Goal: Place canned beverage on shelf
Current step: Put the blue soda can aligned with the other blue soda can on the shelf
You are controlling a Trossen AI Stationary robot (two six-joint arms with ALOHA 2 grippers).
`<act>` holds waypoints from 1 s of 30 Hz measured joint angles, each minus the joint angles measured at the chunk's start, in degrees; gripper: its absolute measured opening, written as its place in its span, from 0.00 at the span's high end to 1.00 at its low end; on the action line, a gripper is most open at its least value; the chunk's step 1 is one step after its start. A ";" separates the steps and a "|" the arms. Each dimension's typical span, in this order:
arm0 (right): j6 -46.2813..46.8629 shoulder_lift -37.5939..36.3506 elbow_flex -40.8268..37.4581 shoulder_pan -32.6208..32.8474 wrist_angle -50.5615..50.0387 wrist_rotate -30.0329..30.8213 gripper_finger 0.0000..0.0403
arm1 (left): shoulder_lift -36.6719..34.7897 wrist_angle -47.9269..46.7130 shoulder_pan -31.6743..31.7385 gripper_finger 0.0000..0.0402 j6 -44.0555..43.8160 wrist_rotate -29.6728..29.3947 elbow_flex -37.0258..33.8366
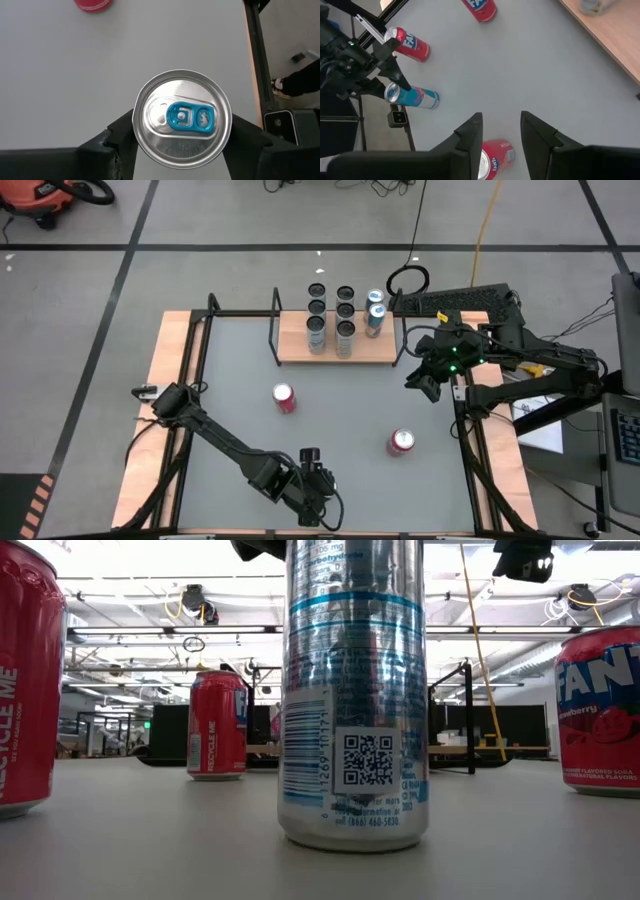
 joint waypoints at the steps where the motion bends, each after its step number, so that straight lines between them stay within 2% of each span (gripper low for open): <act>1: 0.00 0.00 0.00 0.14 0.24 0.06 0.76 | 0.00 0.00 0.01 0.46 -0.01 -0.06 0.07; 7: 0.62 0.00 0.00 2.17 0.59 2.24 0.76 | -0.86 -0.63 0.32 0.46 -3.33 -2.77 0.11; 11: 0.82 0.00 0.00 4.45 1.74 5.37 0.76 | -3.29 -0.44 2.05 0.46 -9.07 -4.35 0.15; 20: 3.87 -0.15 0.02 10.26 7.96 18.12 0.76 | -11.59 -0.06 6.98 0.46 -21.72 -11.33 0.25; 25: 2.12 -0.35 0.02 12.88 12.36 19.42 0.75 | -14.94 0.37 9.92 0.46 -29.51 -14.83 0.26; 30: -0.43 -2.25 0.02 14.00 12.57 19.49 0.67 | -17.21 3.70 13.25 0.46 -36.40 -17.00 0.26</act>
